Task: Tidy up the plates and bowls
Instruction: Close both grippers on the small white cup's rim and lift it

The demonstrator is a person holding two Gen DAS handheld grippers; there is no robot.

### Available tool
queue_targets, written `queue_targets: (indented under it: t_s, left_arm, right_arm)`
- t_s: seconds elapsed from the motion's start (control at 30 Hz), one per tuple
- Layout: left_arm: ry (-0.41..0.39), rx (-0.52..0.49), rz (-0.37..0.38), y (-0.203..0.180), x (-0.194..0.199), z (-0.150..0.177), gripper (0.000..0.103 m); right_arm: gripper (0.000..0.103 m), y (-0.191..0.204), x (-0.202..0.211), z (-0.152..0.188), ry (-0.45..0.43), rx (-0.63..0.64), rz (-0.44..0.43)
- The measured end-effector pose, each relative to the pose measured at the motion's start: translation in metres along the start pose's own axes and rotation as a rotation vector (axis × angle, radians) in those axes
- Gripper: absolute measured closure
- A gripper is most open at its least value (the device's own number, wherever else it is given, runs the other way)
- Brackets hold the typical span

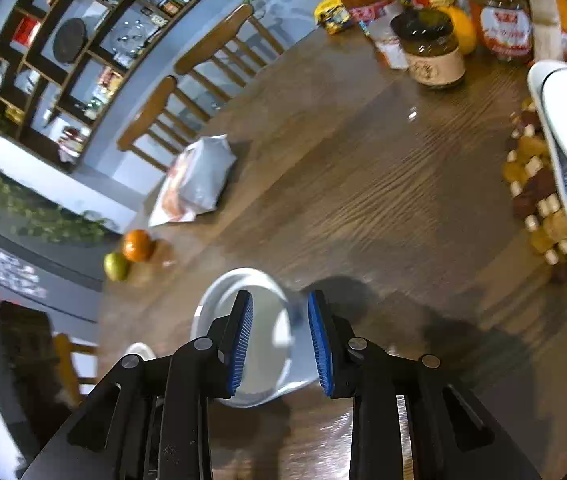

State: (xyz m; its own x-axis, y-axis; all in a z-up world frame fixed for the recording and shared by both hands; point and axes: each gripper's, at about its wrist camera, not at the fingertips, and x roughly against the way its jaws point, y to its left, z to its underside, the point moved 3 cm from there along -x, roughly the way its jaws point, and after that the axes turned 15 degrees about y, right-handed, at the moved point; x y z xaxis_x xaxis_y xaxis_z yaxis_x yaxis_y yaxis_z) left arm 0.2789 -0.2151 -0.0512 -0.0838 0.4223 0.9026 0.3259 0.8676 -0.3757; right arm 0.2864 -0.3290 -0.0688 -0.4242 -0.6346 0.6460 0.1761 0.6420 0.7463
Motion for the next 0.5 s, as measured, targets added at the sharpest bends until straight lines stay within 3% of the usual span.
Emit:
queue_targets:
  t_s: [0.1,0.5]
  left_arm:
    - [0.006,-0.01,-0.002,-0.003,-0.003,0.001,0.038]
    - [0.014,-0.022,0.006,-0.006,-0.009,0.004,0.038]
  right_arm:
    - [0.061,0.002,-0.003,0.001,0.005,0.0,0.011]
    - [0.051,0.002,-0.015,0.001,0.043,-0.006,0.006]
